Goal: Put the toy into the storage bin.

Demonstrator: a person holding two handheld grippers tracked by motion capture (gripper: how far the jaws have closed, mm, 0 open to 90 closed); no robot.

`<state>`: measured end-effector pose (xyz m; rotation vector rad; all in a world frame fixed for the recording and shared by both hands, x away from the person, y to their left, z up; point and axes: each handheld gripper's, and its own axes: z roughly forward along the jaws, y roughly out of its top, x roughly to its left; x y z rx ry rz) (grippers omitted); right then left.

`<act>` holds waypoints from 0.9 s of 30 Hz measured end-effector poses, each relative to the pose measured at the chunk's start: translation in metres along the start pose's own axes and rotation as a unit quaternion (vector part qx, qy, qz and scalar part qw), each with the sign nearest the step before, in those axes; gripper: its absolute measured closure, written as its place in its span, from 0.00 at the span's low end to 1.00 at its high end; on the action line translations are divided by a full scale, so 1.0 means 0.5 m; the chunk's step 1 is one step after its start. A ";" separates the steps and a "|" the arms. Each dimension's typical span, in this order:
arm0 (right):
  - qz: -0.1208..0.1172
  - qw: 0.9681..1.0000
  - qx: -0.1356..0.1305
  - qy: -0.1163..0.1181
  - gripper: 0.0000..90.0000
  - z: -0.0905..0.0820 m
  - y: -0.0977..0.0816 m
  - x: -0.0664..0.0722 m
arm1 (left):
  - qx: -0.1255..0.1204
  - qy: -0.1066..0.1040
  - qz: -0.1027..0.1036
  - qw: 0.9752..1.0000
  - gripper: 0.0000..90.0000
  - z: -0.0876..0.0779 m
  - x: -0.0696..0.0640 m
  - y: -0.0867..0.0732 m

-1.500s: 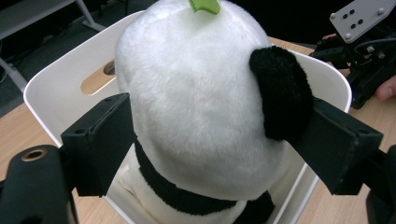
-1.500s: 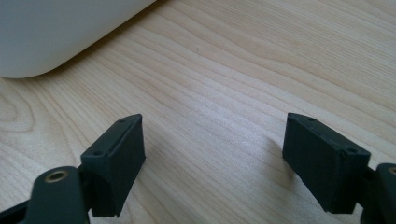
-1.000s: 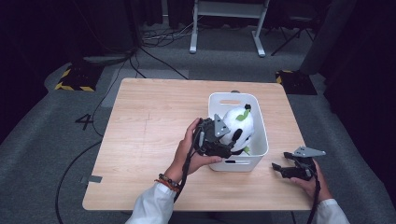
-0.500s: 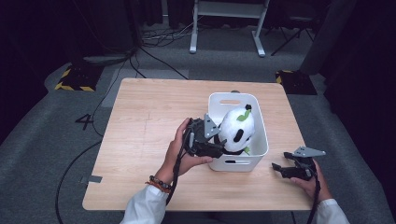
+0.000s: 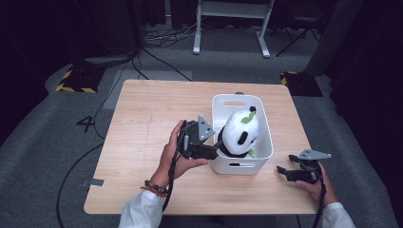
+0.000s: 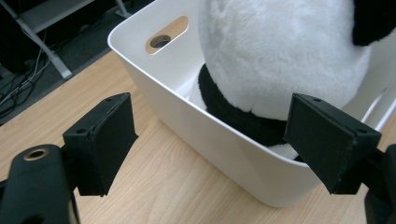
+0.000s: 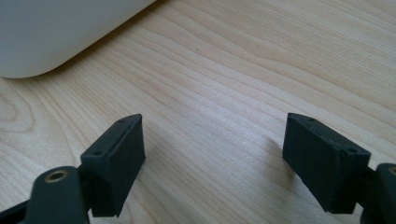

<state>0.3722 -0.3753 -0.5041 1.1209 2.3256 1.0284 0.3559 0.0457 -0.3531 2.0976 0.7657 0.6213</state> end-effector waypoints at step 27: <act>0.001 1.000 0.000 0.000 0.23 0.000 0.000 0.000 | 0.040 0.040 -0.007 0.998 0.18 -0.015 0.054 -0.055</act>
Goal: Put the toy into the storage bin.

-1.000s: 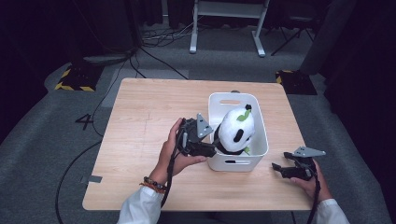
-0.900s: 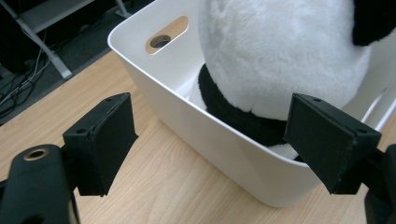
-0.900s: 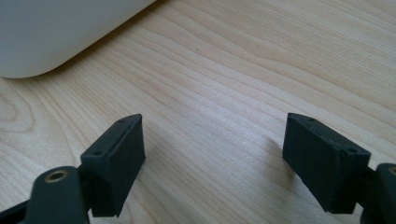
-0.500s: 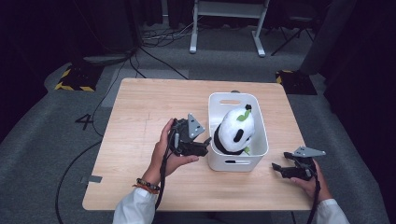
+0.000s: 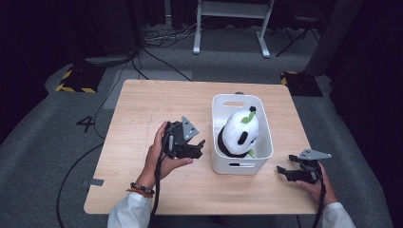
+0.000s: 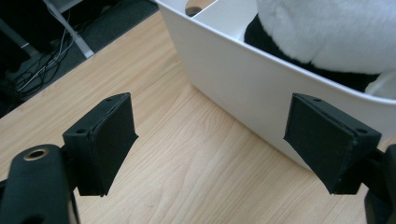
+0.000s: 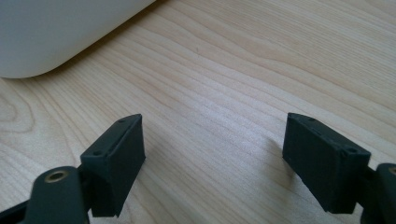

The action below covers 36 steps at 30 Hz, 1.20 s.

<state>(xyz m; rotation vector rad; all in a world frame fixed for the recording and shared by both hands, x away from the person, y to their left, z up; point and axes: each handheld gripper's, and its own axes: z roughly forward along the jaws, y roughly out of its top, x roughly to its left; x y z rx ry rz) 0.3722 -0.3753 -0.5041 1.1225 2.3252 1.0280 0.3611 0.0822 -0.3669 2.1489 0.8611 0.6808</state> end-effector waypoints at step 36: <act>0.000 1.000 0.000 0.000 0.23 0.000 0.000 0.000 | 0.039 0.008 0.001 0.999 0.18 0.029 0.044 -0.082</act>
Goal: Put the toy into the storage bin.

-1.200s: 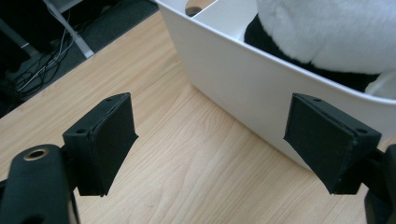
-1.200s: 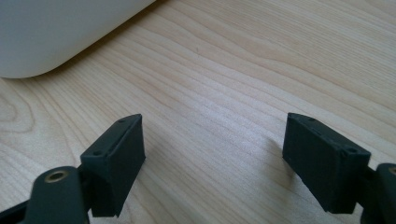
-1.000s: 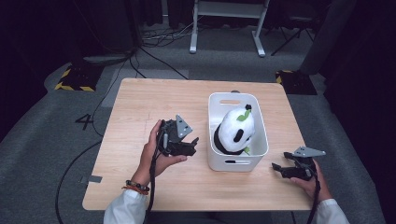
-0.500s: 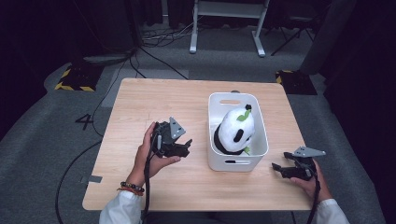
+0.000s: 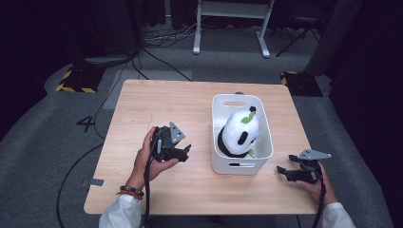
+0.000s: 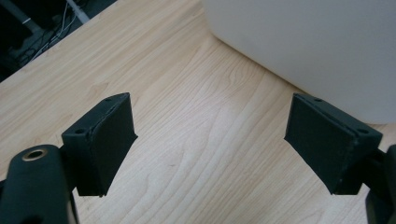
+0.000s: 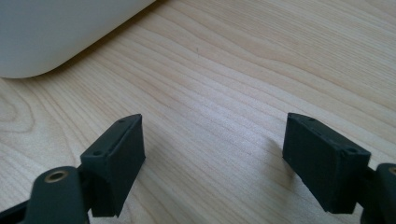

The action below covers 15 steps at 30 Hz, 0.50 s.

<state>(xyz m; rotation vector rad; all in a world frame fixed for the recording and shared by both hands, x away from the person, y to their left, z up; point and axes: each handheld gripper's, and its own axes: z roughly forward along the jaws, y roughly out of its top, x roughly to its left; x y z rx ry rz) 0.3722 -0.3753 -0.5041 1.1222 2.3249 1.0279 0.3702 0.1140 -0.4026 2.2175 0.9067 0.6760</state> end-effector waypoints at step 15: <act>0.000 1.000 0.000 0.000 0.23 0.000 0.000 0.000 | 0.017 0.001 -0.015 1.000 0.18 0.021 0.013 -0.038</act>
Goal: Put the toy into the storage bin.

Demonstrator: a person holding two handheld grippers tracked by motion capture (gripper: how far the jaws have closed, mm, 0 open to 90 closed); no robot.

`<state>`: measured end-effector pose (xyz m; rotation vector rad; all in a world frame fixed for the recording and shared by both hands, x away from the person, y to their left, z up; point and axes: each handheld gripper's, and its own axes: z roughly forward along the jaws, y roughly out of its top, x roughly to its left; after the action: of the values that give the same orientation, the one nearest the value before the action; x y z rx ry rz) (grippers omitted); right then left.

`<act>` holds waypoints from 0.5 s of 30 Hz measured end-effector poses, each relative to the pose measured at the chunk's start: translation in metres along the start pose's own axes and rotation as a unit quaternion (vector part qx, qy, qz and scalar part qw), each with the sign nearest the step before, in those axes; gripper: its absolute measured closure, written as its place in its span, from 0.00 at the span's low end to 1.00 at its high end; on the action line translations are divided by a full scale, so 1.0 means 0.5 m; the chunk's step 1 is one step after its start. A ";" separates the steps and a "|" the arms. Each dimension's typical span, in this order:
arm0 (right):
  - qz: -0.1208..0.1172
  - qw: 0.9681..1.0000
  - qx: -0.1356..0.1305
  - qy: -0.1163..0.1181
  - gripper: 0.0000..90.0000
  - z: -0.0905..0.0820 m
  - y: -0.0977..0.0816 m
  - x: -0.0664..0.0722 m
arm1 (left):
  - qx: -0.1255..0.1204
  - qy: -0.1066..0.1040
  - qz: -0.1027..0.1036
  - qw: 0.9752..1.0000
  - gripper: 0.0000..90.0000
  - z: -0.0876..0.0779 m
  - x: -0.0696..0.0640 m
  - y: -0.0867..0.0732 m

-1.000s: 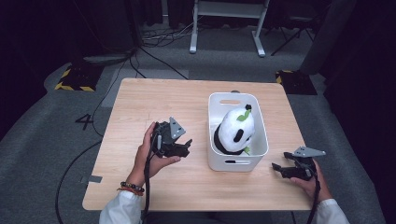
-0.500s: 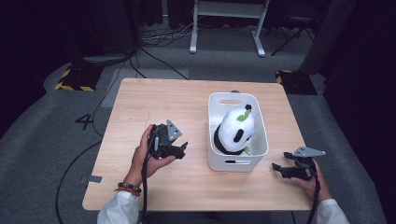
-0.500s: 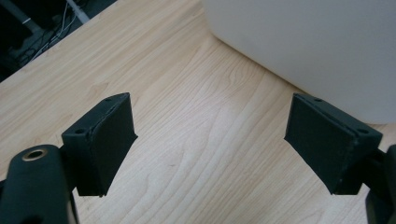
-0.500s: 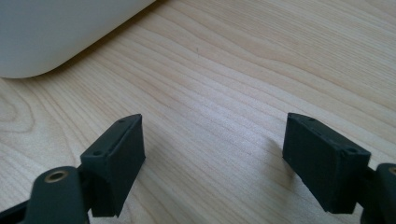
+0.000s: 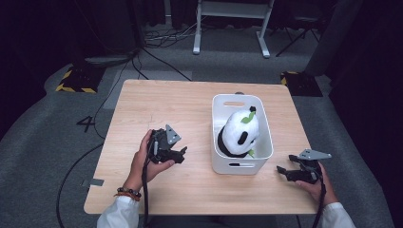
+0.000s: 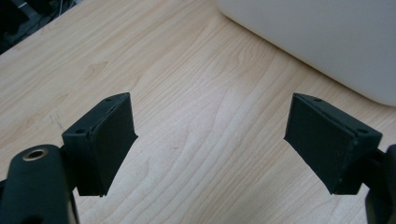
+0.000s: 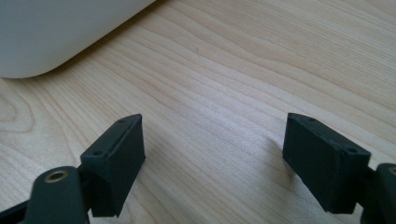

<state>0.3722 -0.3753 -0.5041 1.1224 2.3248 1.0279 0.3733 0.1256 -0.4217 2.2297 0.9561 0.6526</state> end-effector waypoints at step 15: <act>0.000 1.000 0.000 0.000 0.23 0.000 0.000 0.000 | 0.033 -0.003 0.013 0.999 0.18 0.023 -0.007 -0.049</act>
<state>0.3722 -0.3753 -0.5041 1.1219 2.3247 1.0275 0.3673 0.1322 -0.4476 2.3039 0.9589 0.6338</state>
